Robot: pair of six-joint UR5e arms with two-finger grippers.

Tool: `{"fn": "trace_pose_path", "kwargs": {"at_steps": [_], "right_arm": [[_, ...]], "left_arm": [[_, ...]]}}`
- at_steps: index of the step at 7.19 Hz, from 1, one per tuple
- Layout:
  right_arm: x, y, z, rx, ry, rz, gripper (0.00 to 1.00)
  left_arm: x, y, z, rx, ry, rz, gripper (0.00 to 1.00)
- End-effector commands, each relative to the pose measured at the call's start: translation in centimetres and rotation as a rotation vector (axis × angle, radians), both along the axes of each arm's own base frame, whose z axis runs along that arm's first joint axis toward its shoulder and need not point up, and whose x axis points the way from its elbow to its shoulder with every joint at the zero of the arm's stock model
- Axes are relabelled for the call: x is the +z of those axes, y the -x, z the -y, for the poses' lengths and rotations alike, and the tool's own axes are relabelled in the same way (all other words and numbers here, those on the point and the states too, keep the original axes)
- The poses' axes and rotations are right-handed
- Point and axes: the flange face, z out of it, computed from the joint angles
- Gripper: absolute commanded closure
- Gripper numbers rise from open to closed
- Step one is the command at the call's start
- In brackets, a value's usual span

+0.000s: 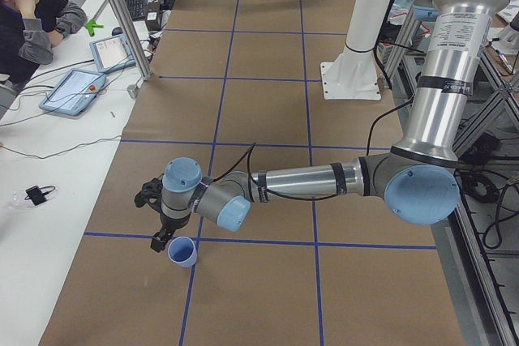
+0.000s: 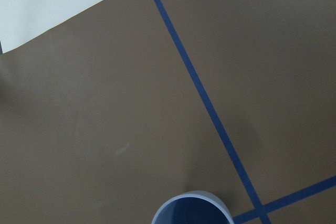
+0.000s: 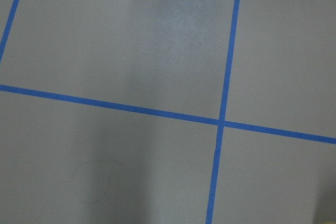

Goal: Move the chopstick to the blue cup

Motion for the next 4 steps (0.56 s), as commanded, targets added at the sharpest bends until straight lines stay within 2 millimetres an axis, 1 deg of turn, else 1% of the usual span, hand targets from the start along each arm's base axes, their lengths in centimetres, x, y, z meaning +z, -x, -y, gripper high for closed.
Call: {"fn": "trace_pose_path", "kwargs": {"at_steps": [1,3,4], "right_arm": [[0.4,0.0,-0.1,0.000,0.007,-0.002,0.00],[0.5,0.0,-0.1,0.001,0.007,-0.003,0.00],[0.5,0.0,-0.1,0.000,0.006,-0.004,0.00]], "left_arm": [[2.0,-4.0,-0.6,0.068,0.009,-0.001,0.00],[3.2,-4.3,-1.2,0.059,0.047,-0.005,0.01],[3.3,-4.8,-1.3,0.070,0.048,-0.005,0.03]]}}
